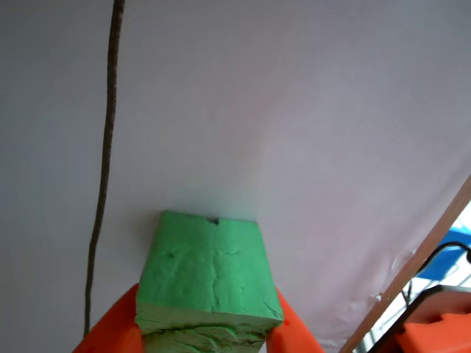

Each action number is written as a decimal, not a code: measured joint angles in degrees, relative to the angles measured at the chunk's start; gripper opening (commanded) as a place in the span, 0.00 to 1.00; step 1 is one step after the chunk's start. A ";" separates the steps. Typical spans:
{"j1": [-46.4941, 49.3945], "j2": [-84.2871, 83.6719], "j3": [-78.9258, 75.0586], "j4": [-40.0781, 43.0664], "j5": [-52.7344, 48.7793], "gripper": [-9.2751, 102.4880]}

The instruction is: Grasp the colored block, Place it on the black dot, and then return the arm to the default position.

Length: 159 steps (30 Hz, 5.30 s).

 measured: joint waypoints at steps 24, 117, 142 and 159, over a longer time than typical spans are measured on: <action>-13.01 -2.90 -16.00 6.94 31.99 0.08; -27.95 -77.52 -113.47 26.02 73.04 0.08; -27.33 -78.22 -113.99 28.48 70.58 0.20; -27.25 -73.83 -114.43 32.17 67.85 0.33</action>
